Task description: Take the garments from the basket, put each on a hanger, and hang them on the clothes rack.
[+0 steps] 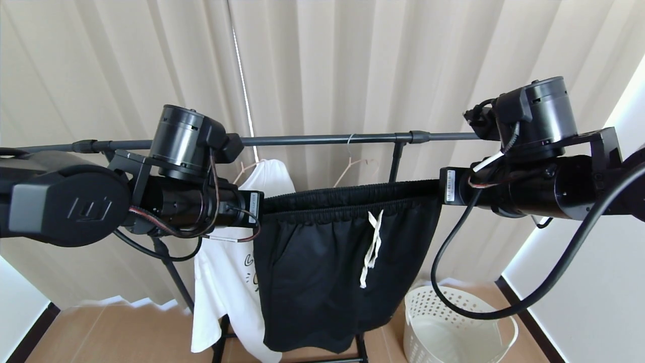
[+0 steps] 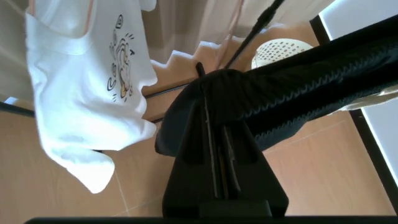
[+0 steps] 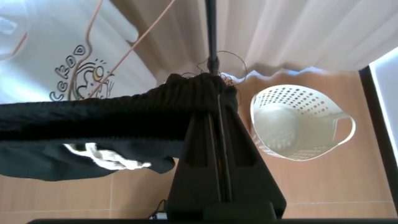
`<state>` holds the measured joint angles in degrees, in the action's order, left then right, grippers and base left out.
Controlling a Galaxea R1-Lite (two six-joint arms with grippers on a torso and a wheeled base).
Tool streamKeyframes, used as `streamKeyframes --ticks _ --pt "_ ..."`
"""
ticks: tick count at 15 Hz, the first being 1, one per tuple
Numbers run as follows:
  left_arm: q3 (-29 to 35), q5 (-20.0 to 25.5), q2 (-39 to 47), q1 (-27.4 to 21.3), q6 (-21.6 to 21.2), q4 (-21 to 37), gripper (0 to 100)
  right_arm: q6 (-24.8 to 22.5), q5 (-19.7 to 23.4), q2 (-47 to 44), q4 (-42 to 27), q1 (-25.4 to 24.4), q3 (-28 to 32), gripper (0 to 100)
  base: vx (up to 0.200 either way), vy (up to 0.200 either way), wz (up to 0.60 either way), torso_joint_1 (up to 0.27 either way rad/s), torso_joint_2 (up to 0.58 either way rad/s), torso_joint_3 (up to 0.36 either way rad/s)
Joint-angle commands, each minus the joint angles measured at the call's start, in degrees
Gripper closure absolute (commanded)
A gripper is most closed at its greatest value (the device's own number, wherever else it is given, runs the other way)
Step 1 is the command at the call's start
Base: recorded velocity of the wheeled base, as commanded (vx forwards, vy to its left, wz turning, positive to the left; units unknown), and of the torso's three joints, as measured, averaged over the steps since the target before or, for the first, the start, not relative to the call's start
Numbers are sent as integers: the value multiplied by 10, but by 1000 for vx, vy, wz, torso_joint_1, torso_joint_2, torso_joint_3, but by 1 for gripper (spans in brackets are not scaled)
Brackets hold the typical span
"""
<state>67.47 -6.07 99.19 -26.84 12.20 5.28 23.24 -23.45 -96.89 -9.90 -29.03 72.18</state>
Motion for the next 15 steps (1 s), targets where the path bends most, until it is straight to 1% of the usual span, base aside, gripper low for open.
streamKeyframes --ticks 1,4,8,9,10,11,13,14,15 --pt "-11 -2 -1 24 -1 0 100 -5 -2 -8 0 28 11 100 0 0 0 0 0 0" --pt "-15 -3 -1 33 -1 0 100 -8 -2 -8 -1 42 14 100 0 0 0 0 0 0" --pt "-9 -2 2 26 -2 -1 100 -14 -2 -6 -1 41 11 100 0 0 0 0 0 0" --pt "15 -1 14 21 -2 -3 100 -14 -2 4 -8 29 -1 100 0 0 0 0 0 0" --pt "26 -1 21 21 -2 -3 100 -16 -3 14 -8 18 -10 100 0 0 0 0 0 0" --pt "52 0 35 21 -2 -4 100 -30 -2 36 -8 -9 -35 100 0 0 0 0 0 0" --pt "87 3 53 21 0 -4 100 -47 -2 61 -9 -36 -63 100 0 0 0 0 0 0" --pt "120 3 72 20 2 -4 100 -52 -2 79 -11 -74 -85 100 0 0 0 0 0 0" --pt "142 4 84 15 4 -4 100 -52 -1 88 -21 -98 -93 100 0 0 0 0 0 0"
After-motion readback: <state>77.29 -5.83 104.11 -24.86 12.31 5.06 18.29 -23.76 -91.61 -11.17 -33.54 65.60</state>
